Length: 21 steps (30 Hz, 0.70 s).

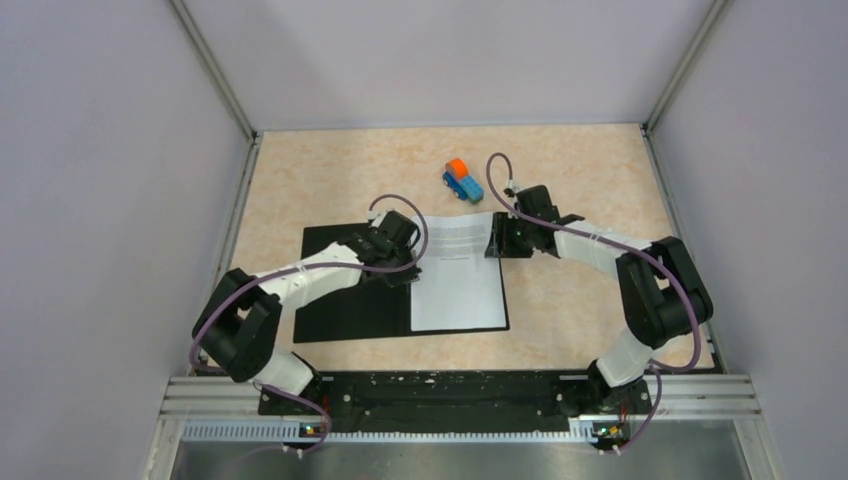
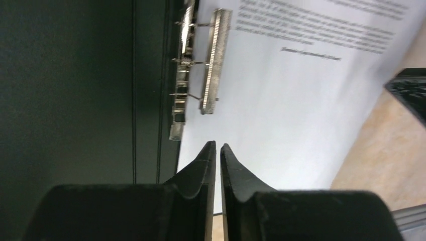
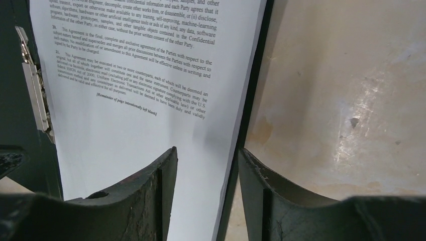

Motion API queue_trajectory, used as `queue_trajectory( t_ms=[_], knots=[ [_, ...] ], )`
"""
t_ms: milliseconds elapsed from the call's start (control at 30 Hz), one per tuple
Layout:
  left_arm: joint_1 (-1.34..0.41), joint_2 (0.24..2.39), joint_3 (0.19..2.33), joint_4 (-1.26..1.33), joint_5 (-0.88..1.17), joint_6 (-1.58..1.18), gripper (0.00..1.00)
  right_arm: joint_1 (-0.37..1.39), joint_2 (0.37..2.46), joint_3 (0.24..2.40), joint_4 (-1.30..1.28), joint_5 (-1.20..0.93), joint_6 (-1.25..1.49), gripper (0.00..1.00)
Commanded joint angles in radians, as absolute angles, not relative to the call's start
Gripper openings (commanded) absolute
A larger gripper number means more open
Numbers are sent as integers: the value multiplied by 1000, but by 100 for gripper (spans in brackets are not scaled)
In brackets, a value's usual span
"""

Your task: Put the files into the folder

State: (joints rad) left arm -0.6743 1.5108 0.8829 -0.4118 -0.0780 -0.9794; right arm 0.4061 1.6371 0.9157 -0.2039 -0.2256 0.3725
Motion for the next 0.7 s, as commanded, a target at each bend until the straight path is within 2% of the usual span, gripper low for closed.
queue_trajectory(
  t_ms=[0, 200, 667],
  knots=[
    [-672, 1435, 969, -462, -120, -908, 15, 441, 1635, 924, -154, -205, 401, 47],
    [-598, 1442, 1028, -476, -116, -838, 26, 454, 1651, 927, -153, -193, 404, 46],
    [-462, 1545, 1072, -434, -18, -781, 30, 456, 1667, 916, -147, -190, 404, 45]
  ],
)
